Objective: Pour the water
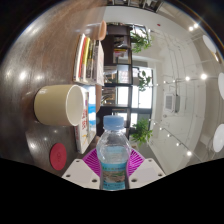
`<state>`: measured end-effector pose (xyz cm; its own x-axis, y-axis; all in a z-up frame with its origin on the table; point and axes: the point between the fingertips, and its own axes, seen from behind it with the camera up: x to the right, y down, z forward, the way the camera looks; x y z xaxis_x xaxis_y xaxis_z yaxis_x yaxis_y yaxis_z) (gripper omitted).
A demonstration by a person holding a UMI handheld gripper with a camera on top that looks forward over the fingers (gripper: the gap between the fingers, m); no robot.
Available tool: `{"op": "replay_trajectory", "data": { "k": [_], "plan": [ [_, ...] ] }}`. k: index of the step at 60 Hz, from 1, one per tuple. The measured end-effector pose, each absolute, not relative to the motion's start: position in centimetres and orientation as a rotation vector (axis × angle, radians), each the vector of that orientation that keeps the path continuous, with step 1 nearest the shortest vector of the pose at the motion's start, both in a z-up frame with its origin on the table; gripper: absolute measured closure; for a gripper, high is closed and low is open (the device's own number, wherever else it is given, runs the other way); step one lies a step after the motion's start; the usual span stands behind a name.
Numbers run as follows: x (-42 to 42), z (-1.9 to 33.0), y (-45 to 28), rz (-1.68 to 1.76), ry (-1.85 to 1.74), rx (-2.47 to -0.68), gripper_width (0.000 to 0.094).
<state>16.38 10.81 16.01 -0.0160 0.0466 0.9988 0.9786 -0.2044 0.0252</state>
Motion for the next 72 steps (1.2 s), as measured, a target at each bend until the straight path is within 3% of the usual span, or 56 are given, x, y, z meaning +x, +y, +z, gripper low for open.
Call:
{"op": "replay_trajectory", "data": {
  "k": [16,29,37,43,51,58,70,72],
  "plan": [
    [13.8,15.6,14.3,-1.721,-1.590,-0.942,0.0654],
    [13.4,14.9,15.2,-1.836,-1.723,-0.754,0.0654],
    [13.8,16.2,15.0,-1.777,-1.614,-0.843,0.0657],
    [13.9,18.9,14.3,-1.635,-1.390,-1.014,0.0654],
    [15.7,22.0,13.4,-1.236,-0.937,-1.342,0.0653],
    [16.7,24.2,12.3,-0.822,-0.546,-1.477,0.0655],
    [20.2,22.0,12.6,-0.377,-0.127,-1.573,0.0651],
    [19.2,20.0,13.3,-0.336,-0.088,-1.590,0.0652]
  ]
}}
